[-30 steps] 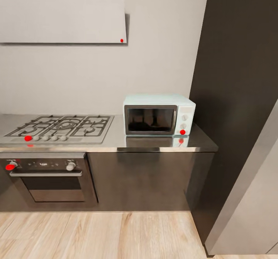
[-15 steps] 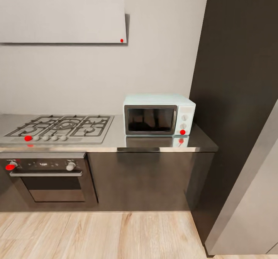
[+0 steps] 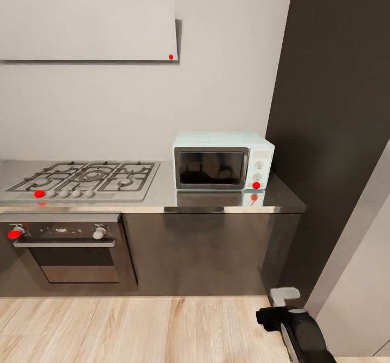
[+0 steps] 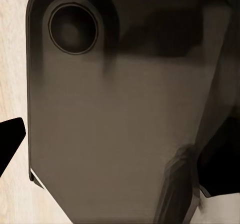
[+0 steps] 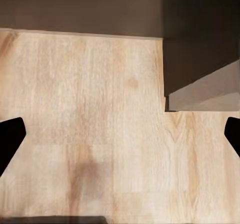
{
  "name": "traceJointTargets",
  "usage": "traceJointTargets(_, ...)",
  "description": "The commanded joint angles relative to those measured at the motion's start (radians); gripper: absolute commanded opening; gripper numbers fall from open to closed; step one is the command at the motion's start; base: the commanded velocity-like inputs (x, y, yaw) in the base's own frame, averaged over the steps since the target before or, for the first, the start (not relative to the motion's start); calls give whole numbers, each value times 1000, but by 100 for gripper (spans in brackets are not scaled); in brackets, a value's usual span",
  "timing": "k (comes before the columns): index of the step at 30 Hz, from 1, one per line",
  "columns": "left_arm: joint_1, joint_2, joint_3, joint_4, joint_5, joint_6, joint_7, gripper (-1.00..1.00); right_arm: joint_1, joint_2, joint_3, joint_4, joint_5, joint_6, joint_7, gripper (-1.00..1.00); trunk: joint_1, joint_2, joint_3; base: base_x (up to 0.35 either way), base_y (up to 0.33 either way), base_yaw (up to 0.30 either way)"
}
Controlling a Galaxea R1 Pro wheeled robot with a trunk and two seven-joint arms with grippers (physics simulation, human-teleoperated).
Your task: In the kitchen, take the popcorn bag from the countertop, put it into the microwave, and heat it until the popcorn is cooked so the cooked popcorn ends up inside the bag.
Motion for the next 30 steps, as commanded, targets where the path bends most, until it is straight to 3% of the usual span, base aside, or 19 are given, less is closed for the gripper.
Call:
traceJointTargets(1, 0, 0, -2, -1, 9, -1, 0, 100, -41, 8, -1, -4, 4, 17, 5, 100, 0, -1, -1, 0, 0, 0)
traceJointTargets(3, 0, 0, -2, -1, 9, -1, 0, 100, -166, 18, 0, -7, 3, 55, 11, 100, 0, -1, -1, 0, 0, 0)
traceJointTargets(4, 0, 0, -3, -1, 9, -1, 0, 100, -284, 20, -1, -6, 3, 109, 13, 100, 0, -1, -1, 0, 0, 0)
traceJointTargets(5, 0, -1, -2, -1, 9, -1, 0, 100, -351, 21, -2, -7, 3, 127, 13, 100, 0, -1, -1, 0, 0, 0)
traceJointTargets(7, 0, 0, -3, -1, 9, -1, 0, 100, -477, 20, -4, -8, 5, 127, 13, 100, 0, -1, -1, 0, 0, 0)
traceJointTargets(11, 0, 0, -3, -1, 9, -1, 0, 100, -672, 14, -10, -6, 8, 127, 11, 100, 0, -1, -1, 0, 0, 0)
traceJointTargets(16, 0, 1, -2, -1, 9, -1, 0, 100, -852, 21, -11, 2, 6, 127, 1, 100, 0, -1, -1, 0, 0, 0)
traceJointTargets(20, 0, 1, -1, -1, 10, -1, 0, 100, -873, 49, -6, 1, 17, 127, -3, 100, 0, -1, -1, 0, 0, 0)
traceJointTargets(26, 0, 1, -1, -1, 11, -1, 0, 100, -873, 82, -8, 25, 0, 127, -3, 100, 0, -1, -1, 0, 0, 0)
traceJointTargets(30, 0, 1, -1, -1, 11, -1, -1, 100, -870, 87, -10, 115, 2, 48, -3, 100, 0, -1, -1, 0, 0, 0)
